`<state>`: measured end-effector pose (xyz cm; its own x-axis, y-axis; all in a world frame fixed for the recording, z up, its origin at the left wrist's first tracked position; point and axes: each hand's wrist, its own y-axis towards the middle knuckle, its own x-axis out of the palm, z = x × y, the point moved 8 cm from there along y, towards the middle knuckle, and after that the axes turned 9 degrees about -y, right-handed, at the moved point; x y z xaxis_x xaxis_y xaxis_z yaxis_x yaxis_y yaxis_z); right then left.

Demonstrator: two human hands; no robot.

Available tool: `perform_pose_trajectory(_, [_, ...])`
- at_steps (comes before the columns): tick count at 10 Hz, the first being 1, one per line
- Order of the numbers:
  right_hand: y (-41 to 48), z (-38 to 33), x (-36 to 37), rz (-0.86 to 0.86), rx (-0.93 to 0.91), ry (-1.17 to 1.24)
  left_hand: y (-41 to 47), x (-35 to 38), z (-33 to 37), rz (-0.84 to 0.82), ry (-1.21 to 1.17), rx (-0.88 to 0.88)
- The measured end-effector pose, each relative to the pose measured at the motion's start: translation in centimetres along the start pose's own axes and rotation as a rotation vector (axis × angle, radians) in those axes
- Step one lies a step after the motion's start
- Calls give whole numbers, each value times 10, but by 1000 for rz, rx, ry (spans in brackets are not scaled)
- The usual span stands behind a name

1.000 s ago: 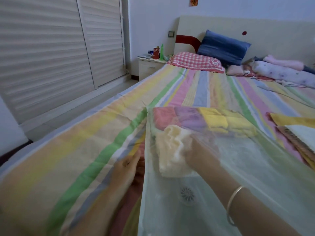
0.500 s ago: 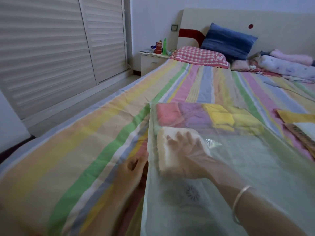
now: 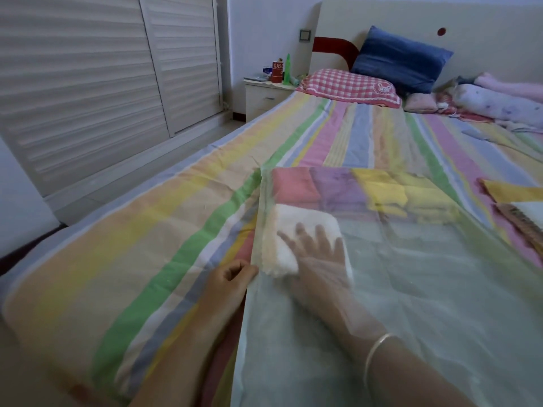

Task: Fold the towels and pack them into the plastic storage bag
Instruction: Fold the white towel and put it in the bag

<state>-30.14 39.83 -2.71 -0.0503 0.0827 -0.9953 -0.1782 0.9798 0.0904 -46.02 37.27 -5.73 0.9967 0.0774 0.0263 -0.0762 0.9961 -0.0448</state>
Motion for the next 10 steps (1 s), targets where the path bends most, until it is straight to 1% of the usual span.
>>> perform_pose_trajectory(1, [10,-4,25,200,-43,-146,-3,-1,0,17,106,7])
perform_pose_trajectory(2, [10,4,10,146,-7,-180,-3,-5,3,47,162,-13])
perform_pose_trajectory(3, [-12,3,4,117,-45,-184,-6,-16,23,104,343,11])
perform_pose_trajectory(4, [-61,10,-21,129,-40,-12,-16,-4,71,125,676,196])
perform_pose_trajectory(5, [-125,21,-23,105,-77,-23,-47,64,114,-72,728,413])
perform_pose_trajectory(6, [-183,46,-1,-49,-122,170,-96,154,133,-373,647,522])
perform_pose_trajectory(7, [-251,89,-20,-77,-126,204,-147,235,133,-641,654,575])
perform_pose_trajectory(8, [-312,108,-62,-260,52,380,-183,285,121,-808,662,501])
perform_pose_trajectory(9, [-366,129,-107,-372,146,475,-206,307,108,-846,518,383])
perform_pose_trajectory(10, [-391,167,-135,-277,292,614,-227,323,89,-879,544,390])
